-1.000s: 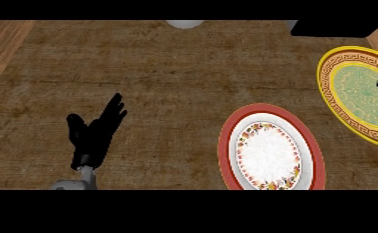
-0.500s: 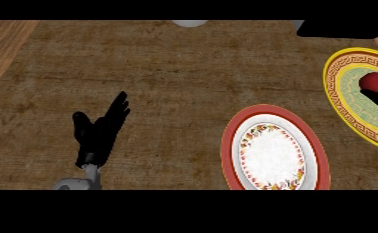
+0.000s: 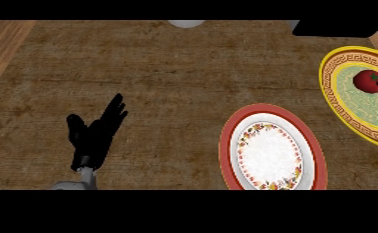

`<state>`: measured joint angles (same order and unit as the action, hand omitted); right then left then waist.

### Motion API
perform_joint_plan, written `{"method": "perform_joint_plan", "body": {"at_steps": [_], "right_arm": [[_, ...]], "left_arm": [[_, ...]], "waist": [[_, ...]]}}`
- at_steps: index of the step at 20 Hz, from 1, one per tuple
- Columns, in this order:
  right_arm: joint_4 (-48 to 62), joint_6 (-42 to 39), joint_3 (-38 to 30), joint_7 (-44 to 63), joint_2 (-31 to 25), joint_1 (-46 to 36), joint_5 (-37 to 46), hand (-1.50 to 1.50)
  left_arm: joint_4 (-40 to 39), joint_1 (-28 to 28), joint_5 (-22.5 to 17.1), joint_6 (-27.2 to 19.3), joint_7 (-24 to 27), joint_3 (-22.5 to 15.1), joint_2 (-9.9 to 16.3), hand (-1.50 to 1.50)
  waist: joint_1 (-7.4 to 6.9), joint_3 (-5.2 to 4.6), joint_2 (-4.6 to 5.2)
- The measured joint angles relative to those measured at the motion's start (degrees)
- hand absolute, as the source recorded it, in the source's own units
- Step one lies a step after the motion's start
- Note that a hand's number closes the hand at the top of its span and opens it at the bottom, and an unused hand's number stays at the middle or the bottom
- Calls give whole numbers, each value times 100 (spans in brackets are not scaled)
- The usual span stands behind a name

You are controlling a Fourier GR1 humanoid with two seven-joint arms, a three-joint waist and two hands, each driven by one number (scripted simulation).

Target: Pick the tomato from the plate and place it in the plate

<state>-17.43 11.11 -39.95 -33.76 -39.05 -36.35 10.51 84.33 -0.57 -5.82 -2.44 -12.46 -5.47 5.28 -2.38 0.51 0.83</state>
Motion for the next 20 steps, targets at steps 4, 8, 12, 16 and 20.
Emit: {"method": "perform_joint_plan", "body": {"at_steps": [4, 8, 12, 16, 20], "right_arm": [[251, -690, -223, -95, -302, 133, -287, -150], [401, -1679, -314, -273, -603, 445, -482, -150], [473, -2568, -263, -621, -826, 964, -524, -150], [460, -2990, -114, -952, -910, 1365, -483, -150], [338, -2994, 63, -1155, -908, 1803, -423, -150]], "left_arm": [[47, -42, -20, -50, -222, 54, 13, 0], [2, 13, -47, 2, -111, 138, 59, 0], [-1, 68, -34, 20, -46, 158, 64, 0], [-19, 65, 18, -20, -62, 159, 23, 0], [-58, 113, 36, 13, 49, 177, 0, 0]], "waist": [[65, -10, -20], [118, -14, -43], [161, -15, -62], [177, -18, -74], [204, -21, -94]]}}
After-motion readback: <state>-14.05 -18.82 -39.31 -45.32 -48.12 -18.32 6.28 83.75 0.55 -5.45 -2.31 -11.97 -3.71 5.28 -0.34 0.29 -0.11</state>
